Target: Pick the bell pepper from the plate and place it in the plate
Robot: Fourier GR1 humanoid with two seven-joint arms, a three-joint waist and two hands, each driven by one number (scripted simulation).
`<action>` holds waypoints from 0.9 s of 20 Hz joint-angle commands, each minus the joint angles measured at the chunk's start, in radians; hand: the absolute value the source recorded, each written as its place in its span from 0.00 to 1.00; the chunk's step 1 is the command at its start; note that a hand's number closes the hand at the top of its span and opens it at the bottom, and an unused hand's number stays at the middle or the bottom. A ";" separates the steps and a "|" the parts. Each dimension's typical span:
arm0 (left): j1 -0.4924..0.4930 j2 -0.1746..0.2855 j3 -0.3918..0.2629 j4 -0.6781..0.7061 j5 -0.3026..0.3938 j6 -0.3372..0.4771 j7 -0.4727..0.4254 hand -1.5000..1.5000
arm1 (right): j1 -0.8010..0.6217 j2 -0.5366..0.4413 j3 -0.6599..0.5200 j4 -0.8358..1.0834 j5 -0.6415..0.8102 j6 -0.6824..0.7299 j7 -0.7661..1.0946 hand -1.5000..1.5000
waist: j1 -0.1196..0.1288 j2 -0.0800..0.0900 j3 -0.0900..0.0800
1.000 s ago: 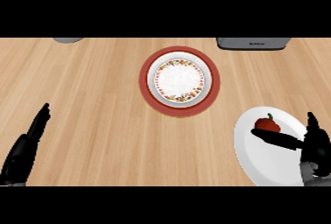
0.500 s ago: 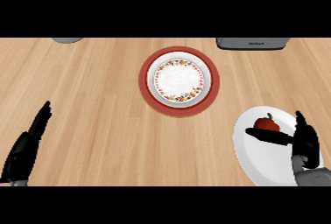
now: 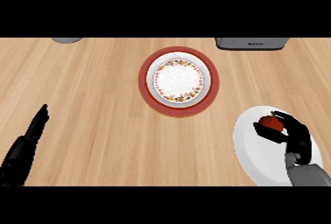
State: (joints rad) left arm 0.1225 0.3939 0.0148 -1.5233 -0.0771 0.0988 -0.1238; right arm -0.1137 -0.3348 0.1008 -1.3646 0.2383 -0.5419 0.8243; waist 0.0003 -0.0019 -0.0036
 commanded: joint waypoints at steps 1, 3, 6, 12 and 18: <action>-0.013 -0.013 0.045 0.021 -0.010 -0.056 -0.008 0.50 | -0.019 0.053 -0.029 0.036 0.034 0.012 -0.056 1.00 | 0.002 0.002 0.004; 0.006 -0.031 0.039 -0.022 -0.036 -0.045 0.011 0.50 | -0.017 0.058 -0.039 0.054 0.058 0.009 -0.087 1.00 | 0.002 0.002 0.004; -0.069 -0.009 0.065 -0.004 -0.038 -0.071 0.075 0.50 | -0.015 0.025 -0.082 0.068 0.033 0.060 -0.107 1.00 | 0.000 0.002 0.004; -0.073 -0.049 0.003 -0.004 -0.051 -0.071 -0.007 0.50 | -0.207 -0.188 0.125 0.065 0.147 0.374 -0.287 1.00 | 0.125 0.035 0.005; -0.107 -0.060 -0.038 -0.008 -0.068 -0.085 -0.009 0.50 | -0.342 -0.371 0.210 0.108 0.216 0.559 -0.582 1.00 | 0.180 0.062 0.009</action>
State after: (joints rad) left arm 0.0351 0.3437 0.0003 -1.5312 -0.1356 0.0199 -0.1298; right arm -0.3713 -0.5938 0.2691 -1.2863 0.4228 -0.0974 0.4129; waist 0.1559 0.0483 0.0023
